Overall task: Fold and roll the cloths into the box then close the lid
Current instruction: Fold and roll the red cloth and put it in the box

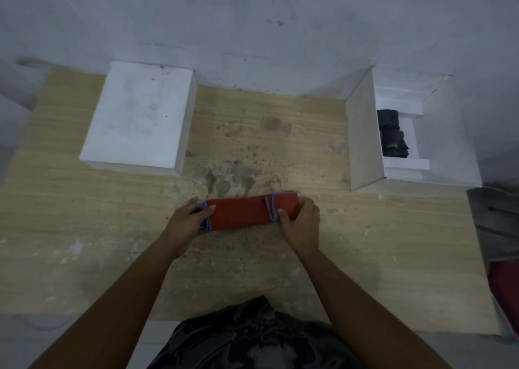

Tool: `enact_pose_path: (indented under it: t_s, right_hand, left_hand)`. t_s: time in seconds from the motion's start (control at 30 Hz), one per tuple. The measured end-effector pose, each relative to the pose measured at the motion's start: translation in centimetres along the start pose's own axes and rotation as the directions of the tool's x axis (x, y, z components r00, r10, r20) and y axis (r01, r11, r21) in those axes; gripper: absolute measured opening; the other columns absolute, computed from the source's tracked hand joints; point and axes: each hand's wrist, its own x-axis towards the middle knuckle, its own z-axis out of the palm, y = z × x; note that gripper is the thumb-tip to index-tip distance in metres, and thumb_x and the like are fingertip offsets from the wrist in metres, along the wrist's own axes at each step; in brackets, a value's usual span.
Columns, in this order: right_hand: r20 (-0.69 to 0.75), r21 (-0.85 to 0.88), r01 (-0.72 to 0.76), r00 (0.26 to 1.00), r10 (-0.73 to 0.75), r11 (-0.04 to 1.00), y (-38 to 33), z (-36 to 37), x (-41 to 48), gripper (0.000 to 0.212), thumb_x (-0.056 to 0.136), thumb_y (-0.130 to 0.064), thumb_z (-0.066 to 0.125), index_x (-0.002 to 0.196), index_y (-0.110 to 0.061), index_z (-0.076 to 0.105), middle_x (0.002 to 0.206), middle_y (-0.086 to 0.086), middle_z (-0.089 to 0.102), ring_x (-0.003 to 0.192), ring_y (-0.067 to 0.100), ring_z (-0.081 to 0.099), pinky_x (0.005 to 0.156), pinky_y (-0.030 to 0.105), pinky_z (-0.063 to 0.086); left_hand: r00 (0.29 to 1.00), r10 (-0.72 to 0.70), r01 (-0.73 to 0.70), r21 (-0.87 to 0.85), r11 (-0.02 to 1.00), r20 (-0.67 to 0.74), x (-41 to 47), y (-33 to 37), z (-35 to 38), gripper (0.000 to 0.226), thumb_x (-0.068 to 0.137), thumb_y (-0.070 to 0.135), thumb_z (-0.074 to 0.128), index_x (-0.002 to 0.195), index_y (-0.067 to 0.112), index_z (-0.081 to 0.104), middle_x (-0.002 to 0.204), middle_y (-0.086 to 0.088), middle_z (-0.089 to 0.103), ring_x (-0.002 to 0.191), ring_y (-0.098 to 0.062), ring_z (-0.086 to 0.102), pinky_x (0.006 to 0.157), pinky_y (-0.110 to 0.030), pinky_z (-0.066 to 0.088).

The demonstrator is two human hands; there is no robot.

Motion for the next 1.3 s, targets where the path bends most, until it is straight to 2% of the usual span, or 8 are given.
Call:
enact_pose_path:
  t_s: [0.17, 0.3, 0.43, 0.57, 0.7, 0.9, 1.07, 1.3]
  right_hand:
    - [0.113, -0.002, -0.16, 0.981, 0.159, 0.987, -1.4, -0.8, 1.8, 0.049, 0.072, -0.029, 0.08, 0.111, -0.006, 0.063, 0.106, 0.015, 0.069, 0.1, 0.03, 0.064, 0.083, 0.027, 0.048]
    - [0.152, -0.012, -0.106, 0.983, 0.107, 0.994, -2.6, -1.8, 1.9, 0.038, 0.079, -0.022, 0.073, 0.112, -0.006, 0.065, 0.104, 0.013, 0.07, 0.09, 0.022, 0.063, 0.065, 0.013, 0.035]
    - [0.072, -0.048, -0.068, 0.995, 0.071, 0.997, -3.5, -1.4, 1.3, 0.034, 0.08, -0.028, 0.068, 0.106, -0.009, 0.057, 0.098, 0.013, 0.067, 0.091, 0.032, 0.066, 0.069, 0.033, 0.052]
    - [0.162, -0.097, 0.045, 0.986, -0.029, 0.994, -4.2, -0.8, 0.7, 0.043, 0.074, -0.035, 0.075, 0.103, -0.017, 0.048, 0.102, 0.007, 0.061, 0.092, 0.027, 0.06, 0.069, 0.033, 0.046]
    - [0.235, -0.174, 0.139, 0.967, -0.096, 0.975, -4.3, -0.4, 0.6, 0.049, 0.078, -0.022, 0.073, 0.117, -0.014, 0.045, 0.116, 0.01, 0.054, 0.101, 0.029, 0.058, 0.07, 0.031, 0.041]
    - [0.127, -0.101, 0.031, 0.992, -0.018, 0.994, -4.6, -0.2, 1.0, 0.05, 0.08, -0.023, 0.071, 0.121, -0.009, 0.046, 0.119, 0.013, 0.054, 0.104, 0.032, 0.057, 0.078, 0.039, 0.048]
    - [0.174, -0.263, 0.232, 0.966, -0.19, 0.937, -4.4, 0.4, -0.1, 0.048, 0.084, -0.025, 0.06, 0.124, -0.007, 0.041, 0.123, 0.012, 0.044, 0.103, 0.03, 0.054, 0.065, 0.035, 0.046]
    - [0.243, -0.364, 0.344, 0.932, -0.268, 0.865, -4.3, 1.1, -1.6, 0.048, 0.084, -0.021, 0.062, 0.129, -0.014, 0.047, 0.127, 0.008, 0.048, 0.113, 0.027, 0.052, 0.077, 0.038, 0.05]
  left_hand:
    - [1.0, -0.006, 0.006, 0.006, 1.0, 0.024, 0.2, -0.3, -0.4, 0.015, 0.092, 0.016, 0.059, 0.106, 0.008, 0.061, 0.124, -0.01, 0.057, 0.103, -0.024, 0.06, 0.099, -0.045, 0.049]
    - [0.999, -0.013, 0.012, 0.039, 0.999, 0.049, 0.7, -0.8, -0.8, 0.01, 0.089, 0.02, 0.064, 0.096, 0.012, 0.066, 0.15, -0.008, 0.04, 0.114, -0.027, 0.059, 0.091, -0.042, 0.053]
    - [0.994, -0.062, 0.056, 0.075, 0.996, 0.086, 0.8, -1.4, -0.1, 0.021, 0.091, 0.017, 0.062, 0.109, 0.006, 0.062, 0.124, -0.017, 0.062, 0.098, -0.026, 0.064, 0.086, -0.038, 0.054]
    - [0.991, -0.096, 0.084, 0.122, 0.989, 0.095, 0.6, -2.2, 0.4, 0.031, 0.091, 0.014, 0.061, 0.118, -0.001, 0.06, 0.11, -0.014, 0.066, 0.091, -0.024, 0.066, 0.077, -0.033, 0.057]
    - [0.994, -0.09, 0.083, 0.108, 0.991, 0.067, 0.8, -2.6, 0.0, 0.033, 0.092, 0.012, 0.06, 0.122, 0.0, 0.059, 0.119, -0.017, 0.063, 0.095, -0.027, 0.064, 0.07, -0.031, 0.054]
    - [0.992, -0.095, 0.086, 0.096, 0.992, 0.085, 0.9, -2.9, -0.4, 0.03, 0.092, 0.008, 0.058, 0.12, -0.002, 0.058, 0.115, -0.017, 0.064, 0.097, -0.028, 0.064, 0.081, -0.036, 0.056]
    - [0.991, -0.112, 0.107, 0.069, 0.992, 0.068, 1.3, -3.2, -0.4, 0.032, 0.091, 0.011, 0.061, 0.121, -0.001, 0.06, 0.116, -0.015, 0.066, 0.101, -0.029, 0.066, 0.078, -0.035, 0.056]
    - [0.975, -0.135, 0.139, -0.015, 0.99, 0.177, 0.5, -2.9, -0.1, 0.03, 0.091, 0.01, 0.061, 0.119, 0.0, 0.059, 0.116, -0.013, 0.066, 0.102, -0.026, 0.066, 0.081, -0.035, 0.056]
